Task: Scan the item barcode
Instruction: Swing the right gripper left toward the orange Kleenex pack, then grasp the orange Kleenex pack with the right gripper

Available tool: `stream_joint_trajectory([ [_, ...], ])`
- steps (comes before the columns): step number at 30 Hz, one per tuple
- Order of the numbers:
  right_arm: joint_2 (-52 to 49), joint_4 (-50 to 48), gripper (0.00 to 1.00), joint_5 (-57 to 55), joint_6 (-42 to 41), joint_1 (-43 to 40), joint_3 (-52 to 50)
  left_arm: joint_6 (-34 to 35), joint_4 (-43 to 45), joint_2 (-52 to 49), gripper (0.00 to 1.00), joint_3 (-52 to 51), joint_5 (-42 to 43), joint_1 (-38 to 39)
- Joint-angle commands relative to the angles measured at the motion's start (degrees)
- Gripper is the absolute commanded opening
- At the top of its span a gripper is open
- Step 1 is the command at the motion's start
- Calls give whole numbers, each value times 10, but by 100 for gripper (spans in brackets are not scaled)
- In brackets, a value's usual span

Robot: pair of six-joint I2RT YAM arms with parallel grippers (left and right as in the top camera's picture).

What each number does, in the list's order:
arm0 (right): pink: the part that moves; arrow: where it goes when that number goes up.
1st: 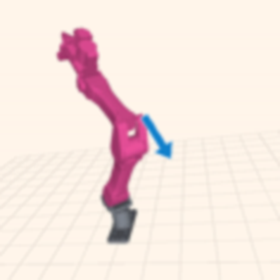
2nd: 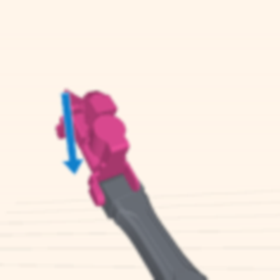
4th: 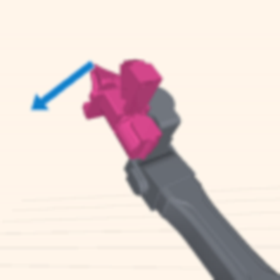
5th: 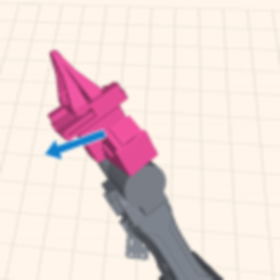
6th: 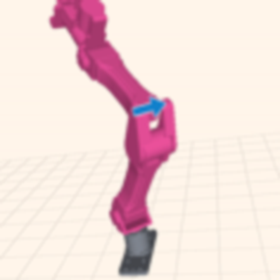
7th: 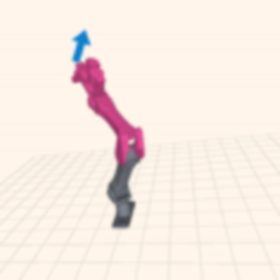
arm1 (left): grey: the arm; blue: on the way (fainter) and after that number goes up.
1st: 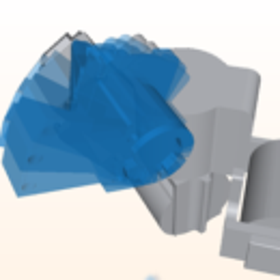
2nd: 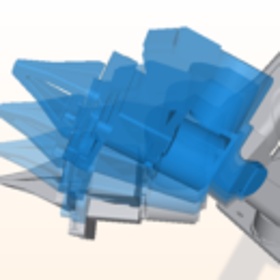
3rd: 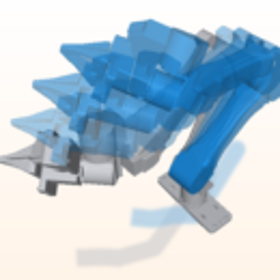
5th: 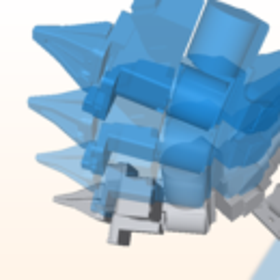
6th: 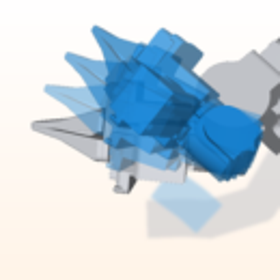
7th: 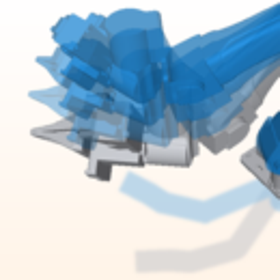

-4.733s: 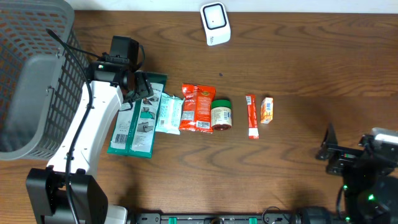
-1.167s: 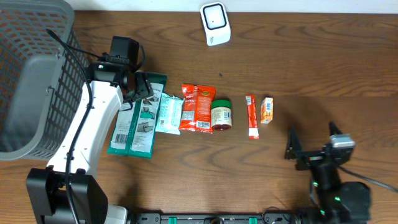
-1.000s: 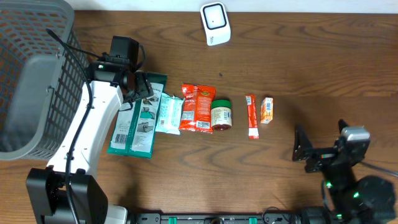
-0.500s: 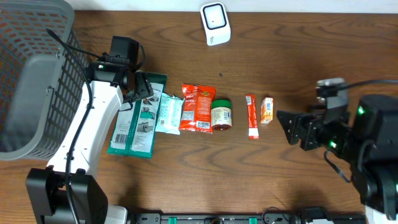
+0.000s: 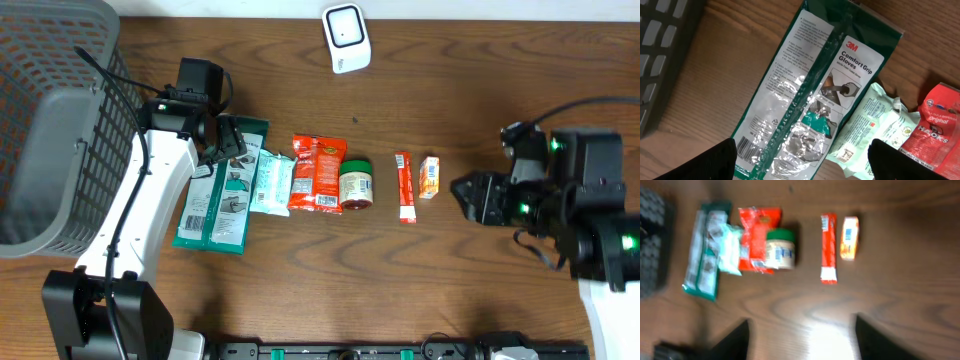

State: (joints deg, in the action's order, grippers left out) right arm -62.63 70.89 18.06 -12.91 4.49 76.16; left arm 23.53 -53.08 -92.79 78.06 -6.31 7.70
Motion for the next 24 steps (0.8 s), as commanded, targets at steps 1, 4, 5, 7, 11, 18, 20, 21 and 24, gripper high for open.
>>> stream_joint_trajectory([
  [1, -51, 29, 83, -5, 10, 8, 33, -4, -2, -1, 84, -2, -3, 0],
  [4, -103, 43, 99, -7, 25, 31, 40, -4, -2, -1, 84, -2, -3, 0],
  [5, -118, 43, 99, -7, 25, 40, 40, -4, -2, -1, 84, -2, -3, 0],
  [7, -140, 36, 99, -7, 24, 55, 40, -4, -2, -1, 84, -2, -3, 0],
  [11, -168, -12, 99, 9, 23, 76, 40, -4, -2, -1, 84, -2, -3, 0],
  [18, -193, -69, 52, 7, -41, 130, 39, -4, -2, -1, 84, -2, -3, 0],
  [20, -199, -79, 54, -44, -67, 159, 39, -4, -2, -1, 84, -2, -3, 0],
  [21, -202, -82, 60, -66, -80, 173, 39, -4, -2, -1, 84, -2, -3, 0],
  [24, -215, -88, 76, -114, -103, 207, 39, -4, -2, -1, 84, -2, -3, 0],
])
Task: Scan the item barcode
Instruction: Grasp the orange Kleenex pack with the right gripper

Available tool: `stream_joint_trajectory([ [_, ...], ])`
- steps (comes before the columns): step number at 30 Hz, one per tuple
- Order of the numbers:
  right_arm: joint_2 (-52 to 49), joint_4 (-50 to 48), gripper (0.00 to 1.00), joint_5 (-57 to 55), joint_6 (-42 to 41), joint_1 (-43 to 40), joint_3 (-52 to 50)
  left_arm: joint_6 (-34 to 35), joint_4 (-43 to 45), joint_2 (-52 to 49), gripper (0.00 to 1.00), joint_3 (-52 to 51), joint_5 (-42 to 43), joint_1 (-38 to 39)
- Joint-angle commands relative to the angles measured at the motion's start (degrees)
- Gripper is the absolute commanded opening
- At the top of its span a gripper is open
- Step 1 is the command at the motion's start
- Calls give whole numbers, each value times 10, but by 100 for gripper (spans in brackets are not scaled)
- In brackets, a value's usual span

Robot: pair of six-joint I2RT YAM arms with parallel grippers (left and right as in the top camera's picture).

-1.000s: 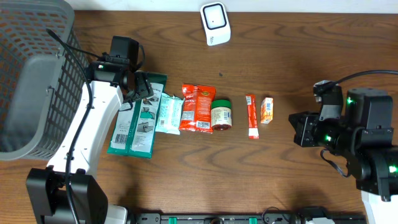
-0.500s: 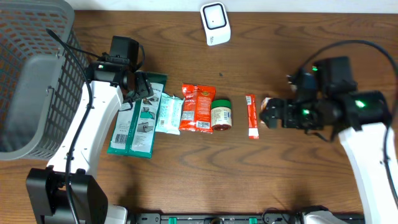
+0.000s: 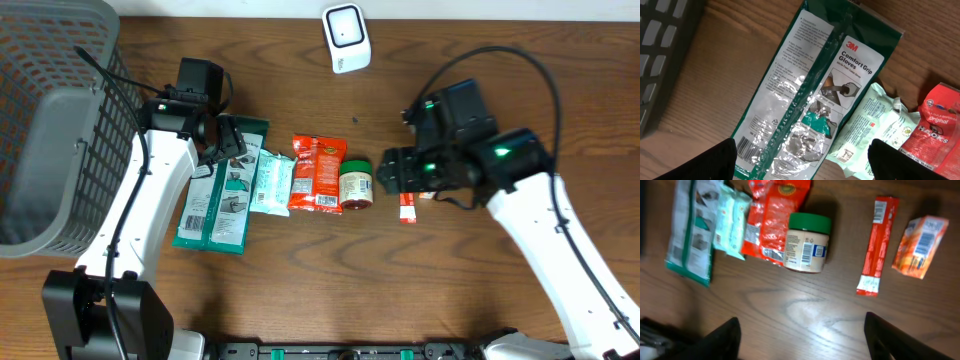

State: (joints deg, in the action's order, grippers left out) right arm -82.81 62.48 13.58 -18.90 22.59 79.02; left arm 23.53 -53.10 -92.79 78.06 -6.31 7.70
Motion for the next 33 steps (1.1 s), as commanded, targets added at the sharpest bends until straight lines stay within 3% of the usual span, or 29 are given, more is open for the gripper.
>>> stream_joint_trajectory([
  [1, -26, -12, 79, -85, -51, 42, 10, -4, -2, -1, 84, -2, -3, 0],
  [18, -176, -77, 82, -121, -53, 62, 10, -4, -2, -1, 84, -2, -3, 0],
  [27, -182, -56, 69, -183, -53, 15, 11, -4, -2, -1, 84, -2, -3, 0],
  [33, -183, -26, 70, -198, -53, -43, 10, -4, -2, -1, 84, -2, -3, 0],
])
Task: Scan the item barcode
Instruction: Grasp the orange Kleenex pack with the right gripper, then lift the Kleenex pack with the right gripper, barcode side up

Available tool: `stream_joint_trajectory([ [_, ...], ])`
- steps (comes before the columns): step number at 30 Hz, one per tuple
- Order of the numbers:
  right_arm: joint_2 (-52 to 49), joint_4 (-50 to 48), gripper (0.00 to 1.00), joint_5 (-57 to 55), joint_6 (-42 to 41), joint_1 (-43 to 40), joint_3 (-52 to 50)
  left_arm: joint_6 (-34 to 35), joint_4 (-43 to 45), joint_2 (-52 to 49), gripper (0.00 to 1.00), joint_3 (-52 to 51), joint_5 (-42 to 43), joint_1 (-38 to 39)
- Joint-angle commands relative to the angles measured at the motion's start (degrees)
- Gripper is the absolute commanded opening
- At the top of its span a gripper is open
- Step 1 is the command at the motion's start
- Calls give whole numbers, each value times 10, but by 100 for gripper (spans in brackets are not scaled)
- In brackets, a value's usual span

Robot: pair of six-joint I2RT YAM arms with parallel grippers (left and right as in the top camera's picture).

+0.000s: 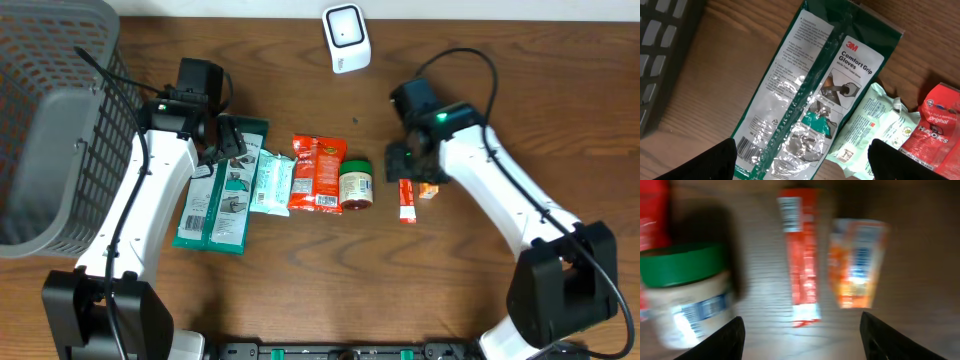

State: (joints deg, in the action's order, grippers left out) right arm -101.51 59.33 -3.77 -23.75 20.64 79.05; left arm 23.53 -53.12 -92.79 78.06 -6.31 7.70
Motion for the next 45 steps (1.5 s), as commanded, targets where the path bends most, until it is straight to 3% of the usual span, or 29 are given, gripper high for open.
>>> stream_joint_trajectory([
  [1, 3, 5, 70, -26, -4, -33, 7, -4, -2, -1, 84, -2, -3, 0],
  [17, 2, -57, 68, -22, -4, -68, -66, -4, -2, -1, 84, -2, -3, 0],
  [21, 2, -78, 60, -21, -4, -68, -86, -4, -2, -1, 84, -2, -3, 0],
  [25, 2, -85, 42, -21, -4, -68, -94, -4, -2, -1, 84, -2, -3, 0],
  [40, 2, -136, 38, -22, -4, -67, -130, -4, -2, -1, 84, -2, -3, 0],
  [45, 4, -143, 12, -30, 25, -68, -129, -4, -2, -1, 84, -2, -3, 0],
])
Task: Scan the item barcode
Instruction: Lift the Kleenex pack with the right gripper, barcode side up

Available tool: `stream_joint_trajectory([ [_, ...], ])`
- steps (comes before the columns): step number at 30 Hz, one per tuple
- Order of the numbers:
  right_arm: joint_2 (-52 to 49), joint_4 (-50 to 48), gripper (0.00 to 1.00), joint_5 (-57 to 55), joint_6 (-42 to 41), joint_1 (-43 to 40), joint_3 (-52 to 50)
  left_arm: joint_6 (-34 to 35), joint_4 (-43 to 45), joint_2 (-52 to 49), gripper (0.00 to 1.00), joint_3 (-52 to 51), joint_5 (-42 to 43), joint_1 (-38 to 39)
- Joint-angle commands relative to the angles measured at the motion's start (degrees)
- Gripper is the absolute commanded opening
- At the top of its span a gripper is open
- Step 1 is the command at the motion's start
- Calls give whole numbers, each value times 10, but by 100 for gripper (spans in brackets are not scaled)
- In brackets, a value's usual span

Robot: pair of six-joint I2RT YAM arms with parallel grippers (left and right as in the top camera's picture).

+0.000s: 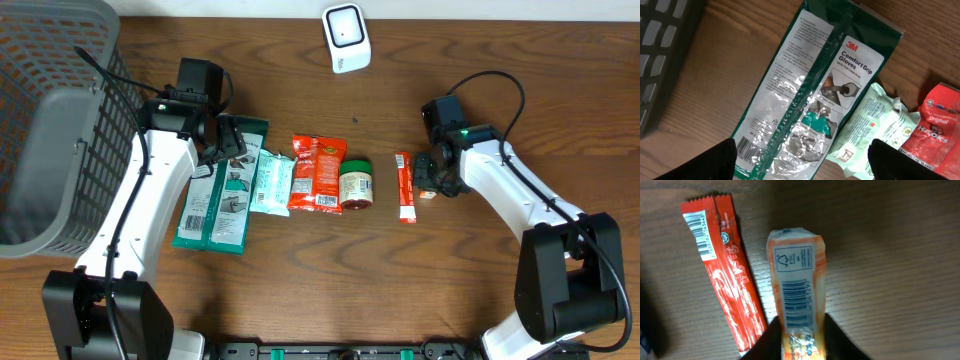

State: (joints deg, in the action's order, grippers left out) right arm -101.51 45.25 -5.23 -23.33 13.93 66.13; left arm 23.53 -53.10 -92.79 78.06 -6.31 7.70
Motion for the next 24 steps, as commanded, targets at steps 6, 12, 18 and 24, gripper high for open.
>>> stream_joint_trajectory([
  [6, 9, 13, 7, -66, 33, -3, 14, -4, -2, -1, 84, -2, -3, 0],
  [12, 15, 38, 8, -191, 47, -5, 15, -4, -2, -1, 84, -2, -3, 0],
  [18, 13, 31, 9, -150, 21, -2, 12, -4, -2, -1, 84, -2, -3, 0],
  [24, 10, -14, 14, -95, 21, 9, -8, -4, -2, -1, 84, -2, -3, 0],
])
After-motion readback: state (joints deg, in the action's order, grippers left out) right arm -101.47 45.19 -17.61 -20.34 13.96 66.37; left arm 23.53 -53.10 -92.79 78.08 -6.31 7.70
